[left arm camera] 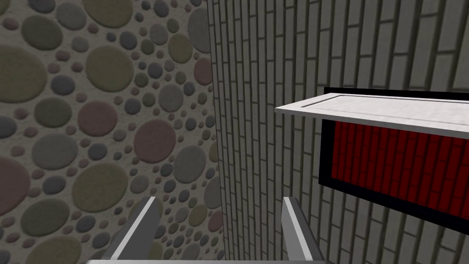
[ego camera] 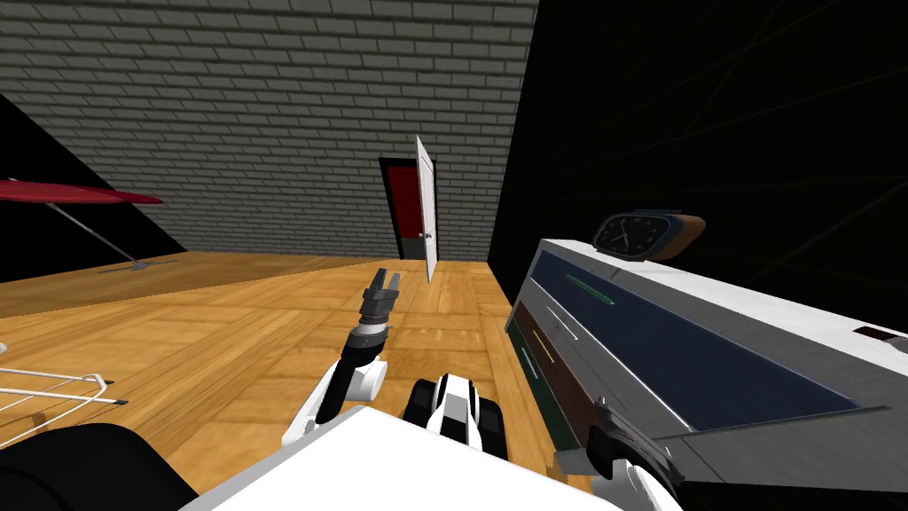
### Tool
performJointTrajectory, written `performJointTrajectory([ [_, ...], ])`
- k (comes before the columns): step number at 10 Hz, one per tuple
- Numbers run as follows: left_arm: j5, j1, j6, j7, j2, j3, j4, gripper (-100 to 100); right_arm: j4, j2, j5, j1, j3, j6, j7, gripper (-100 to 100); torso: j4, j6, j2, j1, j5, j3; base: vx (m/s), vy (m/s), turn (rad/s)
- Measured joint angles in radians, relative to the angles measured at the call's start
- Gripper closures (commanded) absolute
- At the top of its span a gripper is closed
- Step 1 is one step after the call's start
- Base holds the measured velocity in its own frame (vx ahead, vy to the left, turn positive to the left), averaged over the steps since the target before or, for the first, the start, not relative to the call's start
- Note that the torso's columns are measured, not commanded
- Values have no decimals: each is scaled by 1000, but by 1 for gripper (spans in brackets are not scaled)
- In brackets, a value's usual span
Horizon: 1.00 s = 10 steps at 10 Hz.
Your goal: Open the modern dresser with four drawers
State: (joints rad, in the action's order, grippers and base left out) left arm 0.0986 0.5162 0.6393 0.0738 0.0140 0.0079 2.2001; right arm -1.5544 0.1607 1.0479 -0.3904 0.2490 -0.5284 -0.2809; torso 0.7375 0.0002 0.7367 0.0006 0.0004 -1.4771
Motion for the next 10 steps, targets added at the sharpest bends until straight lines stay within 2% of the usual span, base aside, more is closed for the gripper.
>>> performJointTrajectory([
  [2,0,0,0,0,0,0,0,0,62,-4,73,19,17,-49,-7,-100,0,0,0,-1,-1,1,132,62,103],
  [7,0,0,0,0,0,0,0,0,161,9,160,59,49,-151,-48,-100,1,0,2,0,0,2,130,54,111],
  [8,0,0,0,0,0,0,0,0,190,12,188,72,56,-177,-56,-100,1,0,1,0,0,1,165,47,142],
  [10,0,0,0,0,0,0,0,0,216,9,233,81,69,-235,-91,-100,0,0,-2,-1,-1,-1,203,33,127],
])
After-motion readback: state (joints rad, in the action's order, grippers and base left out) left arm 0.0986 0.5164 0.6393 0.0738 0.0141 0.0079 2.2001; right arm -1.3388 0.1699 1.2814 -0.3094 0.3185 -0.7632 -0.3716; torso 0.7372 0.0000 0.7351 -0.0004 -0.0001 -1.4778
